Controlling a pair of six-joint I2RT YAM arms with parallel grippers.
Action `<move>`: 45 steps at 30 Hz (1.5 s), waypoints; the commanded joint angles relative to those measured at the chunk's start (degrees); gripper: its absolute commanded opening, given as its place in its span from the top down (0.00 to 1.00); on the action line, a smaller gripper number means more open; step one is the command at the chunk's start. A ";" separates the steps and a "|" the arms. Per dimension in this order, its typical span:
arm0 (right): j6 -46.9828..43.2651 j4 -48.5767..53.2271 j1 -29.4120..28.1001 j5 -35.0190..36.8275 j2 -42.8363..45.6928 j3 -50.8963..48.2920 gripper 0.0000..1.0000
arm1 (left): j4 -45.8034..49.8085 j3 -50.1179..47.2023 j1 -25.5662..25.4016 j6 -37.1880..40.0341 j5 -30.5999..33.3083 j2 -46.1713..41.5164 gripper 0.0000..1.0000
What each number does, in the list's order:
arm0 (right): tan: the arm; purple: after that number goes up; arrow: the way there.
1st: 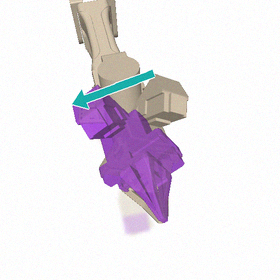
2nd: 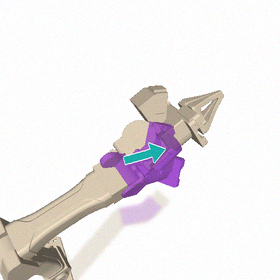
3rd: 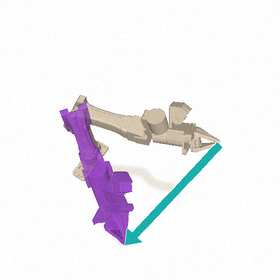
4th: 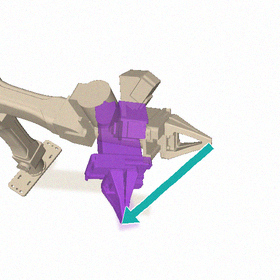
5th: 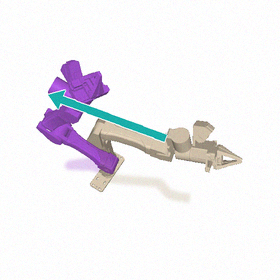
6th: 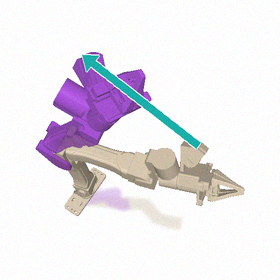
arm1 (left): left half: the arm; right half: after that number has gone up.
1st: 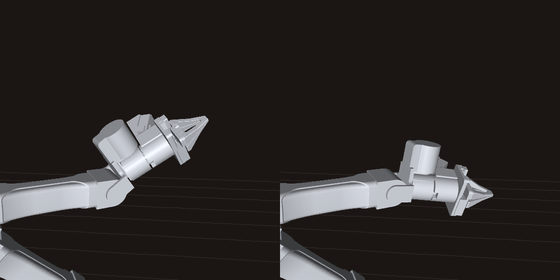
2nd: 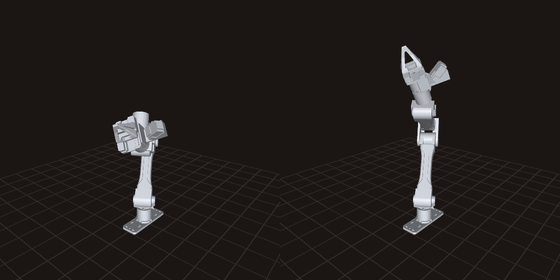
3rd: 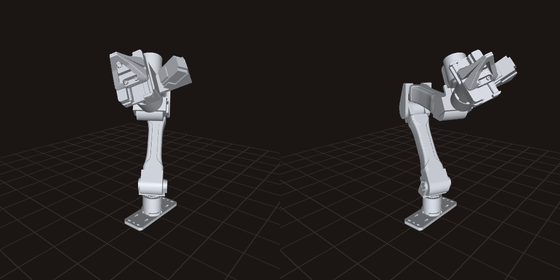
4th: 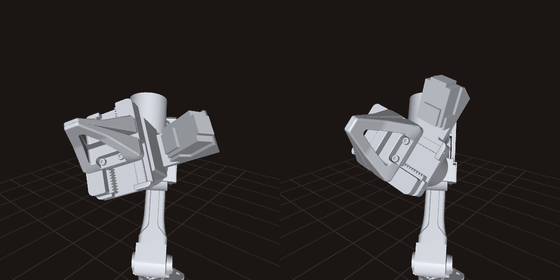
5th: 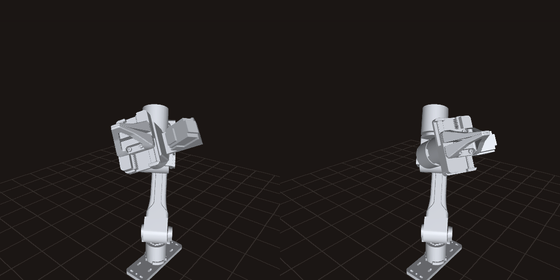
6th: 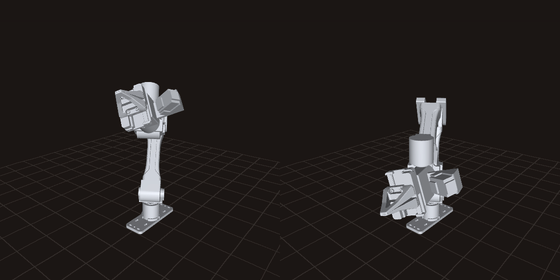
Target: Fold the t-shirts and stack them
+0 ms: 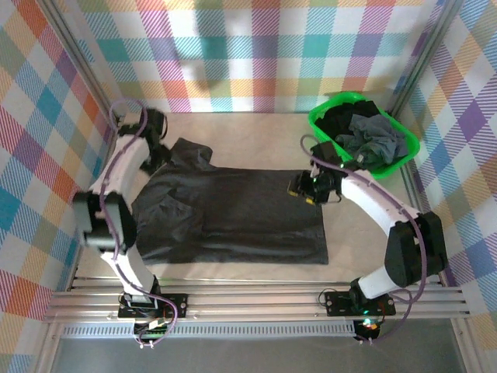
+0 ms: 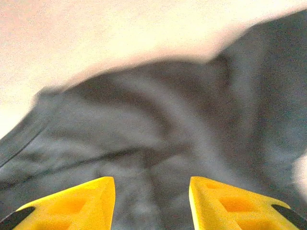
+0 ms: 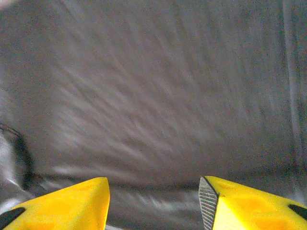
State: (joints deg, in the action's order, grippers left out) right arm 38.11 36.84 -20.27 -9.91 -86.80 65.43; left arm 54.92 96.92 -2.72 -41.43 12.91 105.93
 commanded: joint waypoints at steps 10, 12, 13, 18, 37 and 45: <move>-8.61 -2.21 4.37 -4.92 -15.33 20.61 0.47 | -8.84 34.35 4.29 9.16 -7.41 33.16 0.48; -7.94 -2.45 4.39 -5.07 -14.64 19.49 0.47 | -12.92 35.76 3.38 11.56 -6.69 35.23 0.45; -7.37 -2.80 4.36 -5.19 -14.17 18.54 0.47 | -13.88 37.41 3.06 12.69 -6.78 36.82 0.45; -5.09 -4.09 4.36 -6.16 -11.24 14.11 0.48 | -11.37 47.06 2.68 15.30 -7.50 44.86 0.44; -5.10 -3.34 4.37 -5.91 -10.11 13.00 0.48 | -7.47 48.50 -0.73 15.44 -10.22 50.72 0.60; -5.06 -3.37 4.37 -5.13 -11.69 14.64 0.49 | 1.64 50.99 -2.05 14.49 -7.66 51.33 0.78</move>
State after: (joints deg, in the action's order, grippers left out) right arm 32.53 33.45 -15.92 -15.05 -97.51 78.43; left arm 48.25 147.04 -2.76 -26.24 6.00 155.33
